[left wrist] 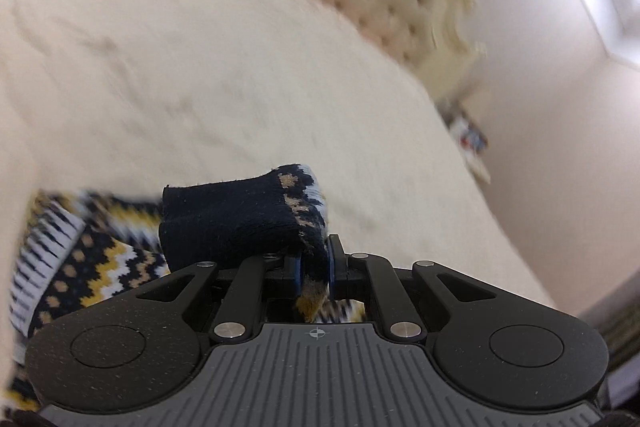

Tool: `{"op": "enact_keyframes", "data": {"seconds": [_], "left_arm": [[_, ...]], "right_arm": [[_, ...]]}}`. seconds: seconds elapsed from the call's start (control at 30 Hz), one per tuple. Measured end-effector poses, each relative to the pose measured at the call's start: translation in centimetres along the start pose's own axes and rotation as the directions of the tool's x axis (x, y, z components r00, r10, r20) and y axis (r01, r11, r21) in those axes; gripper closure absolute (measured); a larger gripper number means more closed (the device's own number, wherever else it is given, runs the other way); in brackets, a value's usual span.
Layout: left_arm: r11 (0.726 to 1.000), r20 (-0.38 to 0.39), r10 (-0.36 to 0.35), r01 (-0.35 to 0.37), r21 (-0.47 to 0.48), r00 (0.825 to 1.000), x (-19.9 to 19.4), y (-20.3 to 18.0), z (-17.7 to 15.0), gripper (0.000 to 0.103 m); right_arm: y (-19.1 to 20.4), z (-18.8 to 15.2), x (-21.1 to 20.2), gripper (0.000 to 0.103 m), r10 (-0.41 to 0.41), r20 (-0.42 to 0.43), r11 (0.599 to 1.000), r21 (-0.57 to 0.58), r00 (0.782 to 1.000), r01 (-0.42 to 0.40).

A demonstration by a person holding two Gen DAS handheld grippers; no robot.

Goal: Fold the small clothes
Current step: 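Lift the sleeve with the left gripper, lay it across the body, release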

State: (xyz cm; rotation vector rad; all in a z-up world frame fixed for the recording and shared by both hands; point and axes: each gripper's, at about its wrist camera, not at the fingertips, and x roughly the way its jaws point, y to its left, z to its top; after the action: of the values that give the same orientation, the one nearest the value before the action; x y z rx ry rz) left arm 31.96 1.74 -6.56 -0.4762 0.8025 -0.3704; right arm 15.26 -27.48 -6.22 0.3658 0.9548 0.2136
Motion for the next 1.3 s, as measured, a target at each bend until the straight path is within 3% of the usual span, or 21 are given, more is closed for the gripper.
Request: {"op": "enact_keyframes", "data": {"seconds": [0.1,0.17,0.23,0.27,0.33,0.37,0.5,0.63,0.77,0.97,1.1,1.17,1.3], "left_arm": [[1.000,-0.083,0.007,-0.006,0.012,0.997,3.0,-0.2,-1.7,0.091],[1.000,-0.135,0.016,-0.012,0.029,0.991,4.6,-0.2,-2.6,0.084],[0.999,-0.171,0.009,-0.001,0.049,0.985,5.4,-0.2,-3.7,0.058],[0.998,-0.181,-0.001,0.013,0.066,0.983,5.5,-0.3,-4.0,0.050],[0.991,-0.196,-0.025,0.050,0.124,0.980,5.8,-0.7,-4.3,0.019],[0.984,-0.199,-0.031,0.066,0.167,0.979,5.9,-1.0,-4.5,0.015],[0.945,-0.228,-0.042,0.113,0.307,0.973,6.5,-1.9,-4.8,0.014],[0.939,-0.240,-0.064,0.140,0.314,0.969,5.7,-1.9,-4.9,0.014],[0.949,-0.224,-0.020,0.089,0.302,0.974,2.9,-1.5,-5.4,0.014],[0.964,-0.217,0.117,-0.059,0.260,0.969,1.7,3.1,-4.5,0.014],[0.956,-0.227,0.229,-0.175,0.235,0.947,1.5,6.9,-3.9,0.014],[0.950,-0.240,0.272,-0.220,0.222,0.932,1.8,8.7,-3.9,0.014],[0.915,-0.265,0.382,-0.321,0.245,0.886,3.3,11.4,-4.1,0.014]], "right_arm": [[-0.9,-0.3,-0.2,0.004,-0.008,-0.012,1.000,0.001,1.000,0.008],[-1.3,-0.5,-0.5,0.004,-0.015,-0.014,1.000,0.002,1.000,0.016],[-1.6,-0.7,-0.6,0.004,-0.022,-0.016,1.000,0.010,1.000,0.022],[-1.7,-0.8,-0.7,0.004,-0.025,-0.019,1.000,0.015,1.000,0.025],[-1.9,-1.1,-0.6,0.004,-0.032,-0.027,0.999,0.024,0.999,0.033],[-1.9,-1.2,-0.5,0.004,-0.036,-0.032,0.999,0.026,0.999,0.037],[-1.5,-1.7,-0.1,0.004,-0.047,-0.050,0.998,0.036,0.998,0.048],[-0.8,-2.1,0.3,0.004,-0.058,-0.052,0.998,0.034,0.997,0.060],[-0.2,-2.1,0.8,0.004,-0.074,-0.053,0.996,0.042,0.996,0.076],[0.9,-1.8,2.2,0.004,-0.100,-0.058,0.994,0.041,0.993,0.102],[2.0,-1.3,3.8,0.005,-0.135,-0.059,0.991,0.008,0.989,0.136],[2.7,-0.9,4.7,0.013,-0.169,-0.057,0.985,-0.030,0.984,0.167],[3.5,0.1,6.9,0.026,-0.223,-0.060,0.971,-0.107,0.973,0.216]]}}
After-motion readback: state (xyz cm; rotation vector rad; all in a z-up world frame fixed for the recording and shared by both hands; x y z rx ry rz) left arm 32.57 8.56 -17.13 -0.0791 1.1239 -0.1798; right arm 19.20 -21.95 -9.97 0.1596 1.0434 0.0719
